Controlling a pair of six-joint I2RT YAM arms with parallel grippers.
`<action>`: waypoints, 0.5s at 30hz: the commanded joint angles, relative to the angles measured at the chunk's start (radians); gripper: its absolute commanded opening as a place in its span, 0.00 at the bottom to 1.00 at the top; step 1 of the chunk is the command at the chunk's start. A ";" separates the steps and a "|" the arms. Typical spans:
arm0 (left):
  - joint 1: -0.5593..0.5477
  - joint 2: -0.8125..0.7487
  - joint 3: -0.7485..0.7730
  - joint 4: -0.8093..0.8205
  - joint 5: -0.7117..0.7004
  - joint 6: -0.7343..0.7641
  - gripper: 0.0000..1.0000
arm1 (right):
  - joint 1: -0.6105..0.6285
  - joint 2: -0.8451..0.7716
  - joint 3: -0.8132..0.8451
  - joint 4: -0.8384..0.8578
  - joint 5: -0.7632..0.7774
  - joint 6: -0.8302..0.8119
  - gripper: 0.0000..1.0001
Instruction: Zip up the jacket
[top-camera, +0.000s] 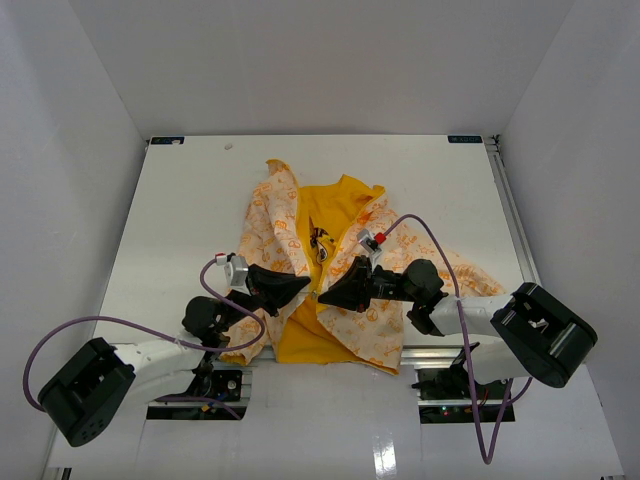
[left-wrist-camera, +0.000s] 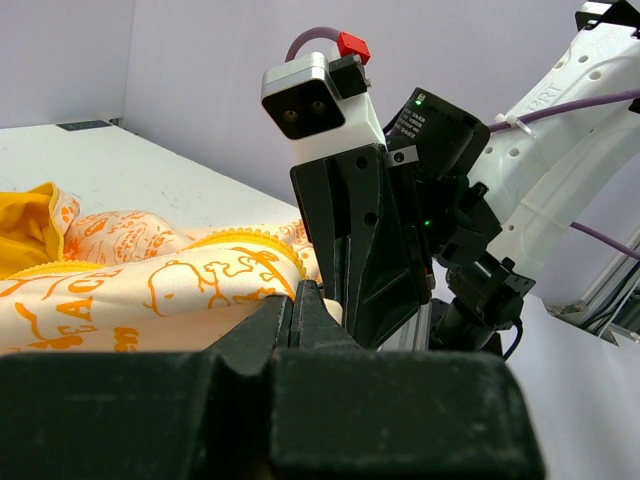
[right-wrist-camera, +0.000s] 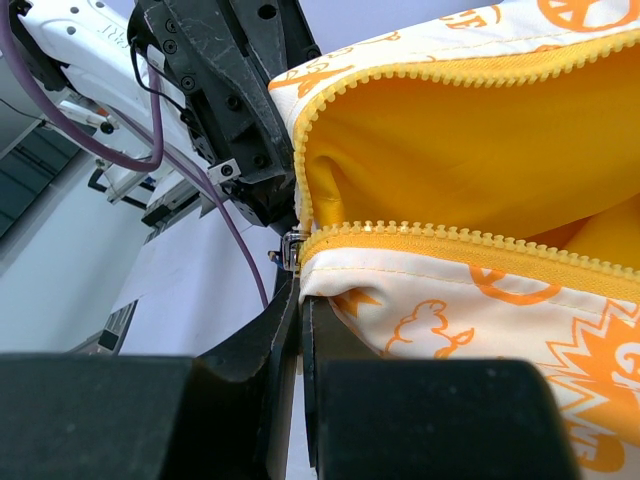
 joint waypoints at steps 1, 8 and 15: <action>-0.007 0.000 -0.091 0.503 0.030 -0.001 0.00 | -0.007 -0.027 0.043 0.519 -0.011 0.009 0.08; -0.009 0.012 -0.094 0.502 0.038 -0.005 0.00 | -0.021 -0.036 0.041 0.519 -0.010 0.020 0.08; -0.010 0.011 -0.087 0.502 0.048 -0.012 0.00 | -0.038 -0.029 0.046 0.523 -0.010 0.029 0.08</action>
